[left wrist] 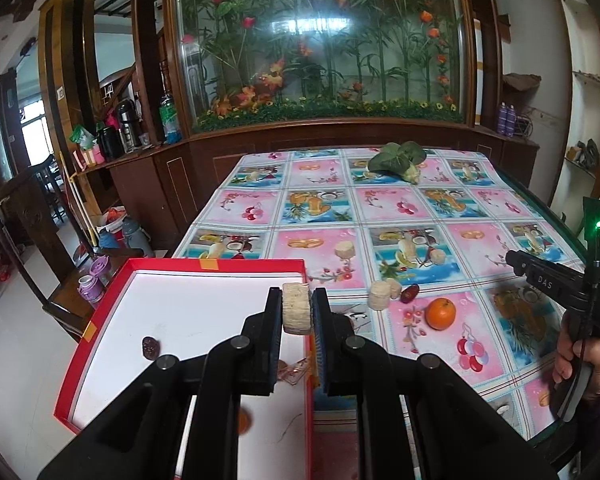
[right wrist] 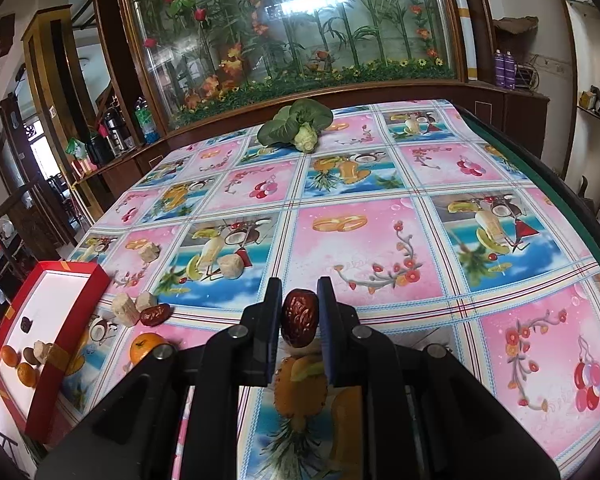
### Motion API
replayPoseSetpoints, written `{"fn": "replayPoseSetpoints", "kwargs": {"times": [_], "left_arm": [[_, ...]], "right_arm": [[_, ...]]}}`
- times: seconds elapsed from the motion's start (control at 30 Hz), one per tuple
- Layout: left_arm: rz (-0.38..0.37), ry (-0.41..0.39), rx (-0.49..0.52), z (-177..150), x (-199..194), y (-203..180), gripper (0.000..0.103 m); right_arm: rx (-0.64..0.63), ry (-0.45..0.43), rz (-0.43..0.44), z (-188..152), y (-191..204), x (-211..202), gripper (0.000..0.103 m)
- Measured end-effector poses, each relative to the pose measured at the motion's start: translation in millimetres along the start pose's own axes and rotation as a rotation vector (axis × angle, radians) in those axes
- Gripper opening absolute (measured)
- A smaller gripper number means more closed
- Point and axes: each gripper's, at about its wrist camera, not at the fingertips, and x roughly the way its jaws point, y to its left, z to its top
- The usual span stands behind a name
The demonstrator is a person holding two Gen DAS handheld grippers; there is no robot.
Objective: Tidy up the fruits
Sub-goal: 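Carry the beige cake and the date over the white tray, then open both tools to release the cake and date into the tray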
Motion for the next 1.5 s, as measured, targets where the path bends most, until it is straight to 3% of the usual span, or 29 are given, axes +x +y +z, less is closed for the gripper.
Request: {"fn": "replayPoseSetpoints", "kwargs": {"times": [0.2, 0.33, 0.6, 0.8, 1.1, 1.4, 1.5], "left_arm": [[0.012, -0.002, -0.019, -5, 1, 15, 0.013], [0.021, 0.011, -0.033, -8, 5, 25, 0.013], [0.069, 0.047, -0.084, -18, 16, 59, 0.013], [0.145, 0.093, -0.151, -27, 29, 101, 0.013], [0.163, 0.153, -0.154, -41, 43, 114, 0.013], [0.175, 0.204, -0.139, -48, 54, 115, 0.014], [0.185, 0.216, -0.14, -49, 53, 116, 0.023]], "right_arm": [[0.021, 0.01, 0.013, 1, 0, 0, 0.019], [0.059, 0.015, 0.11, 1, 17, -6, 0.019], [-0.052, 0.092, 0.372, -8, 126, -10, 0.02], [-0.146, 0.16, 0.481, -15, 199, -4, 0.02], [-0.228, 0.283, 0.512, -36, 264, 27, 0.02], [-0.307, 0.378, 0.446, -58, 296, 48, 0.02], [-0.342, 0.368, 0.425, -61, 300, 46, 0.024]]}}
